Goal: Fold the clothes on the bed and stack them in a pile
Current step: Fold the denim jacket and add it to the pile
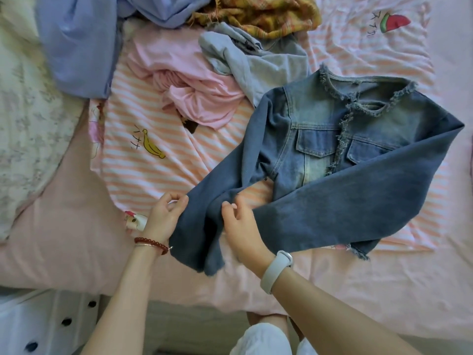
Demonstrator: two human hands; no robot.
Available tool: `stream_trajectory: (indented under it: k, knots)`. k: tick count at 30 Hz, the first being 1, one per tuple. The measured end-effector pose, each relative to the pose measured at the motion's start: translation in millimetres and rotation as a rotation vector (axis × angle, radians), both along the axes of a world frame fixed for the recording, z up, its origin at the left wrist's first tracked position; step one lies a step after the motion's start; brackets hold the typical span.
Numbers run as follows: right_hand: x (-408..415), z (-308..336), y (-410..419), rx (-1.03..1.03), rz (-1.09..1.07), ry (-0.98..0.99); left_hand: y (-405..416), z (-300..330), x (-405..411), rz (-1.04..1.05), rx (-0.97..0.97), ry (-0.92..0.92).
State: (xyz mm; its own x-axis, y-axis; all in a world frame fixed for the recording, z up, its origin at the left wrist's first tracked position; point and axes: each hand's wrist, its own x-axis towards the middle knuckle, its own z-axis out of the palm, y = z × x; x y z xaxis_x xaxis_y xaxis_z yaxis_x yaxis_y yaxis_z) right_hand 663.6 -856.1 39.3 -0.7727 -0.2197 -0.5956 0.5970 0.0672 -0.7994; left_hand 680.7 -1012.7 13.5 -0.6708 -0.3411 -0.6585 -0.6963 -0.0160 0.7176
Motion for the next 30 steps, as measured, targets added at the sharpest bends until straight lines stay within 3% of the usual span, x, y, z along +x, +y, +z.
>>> stream_trajectory:
  k: [5, 7, 9, 12, 16, 20, 25, 30]
  knots:
    - [6, 14, 30, 0.193, -0.044, 0.219, 6, 5, 3, 0.016, -0.029, -0.008]
    - [4, 14, 44, 0.184, -0.032, 0.095, 15, 6, 6, 0.077, 0.052, -0.024]
    - [0, 15, 58, 0.107, 0.021, -0.154, 25, 4, 9, 0.066, 0.058, -0.074]
    - [-1, 20, 76, 0.114, 0.198, -0.192, 34, 4, 9, -0.291, -0.323, -0.167]
    - [-13, 36, 99, 0.199, 0.449, 0.039, 59, 23, -34, -0.794, -0.601, 0.264]
    - [-33, 55, 124, 0.201, 0.559, 0.127, 97, 36, -101, -1.198, -0.596, 0.456]
    - [-46, 72, 174, 0.295, 0.619, 0.098, 128, 46, -149, -1.282, -0.526, 0.612]
    - [-52, 68, 252, 0.473, 0.629, -0.077, 160, 50, -165, -1.254, -0.61, 0.641]
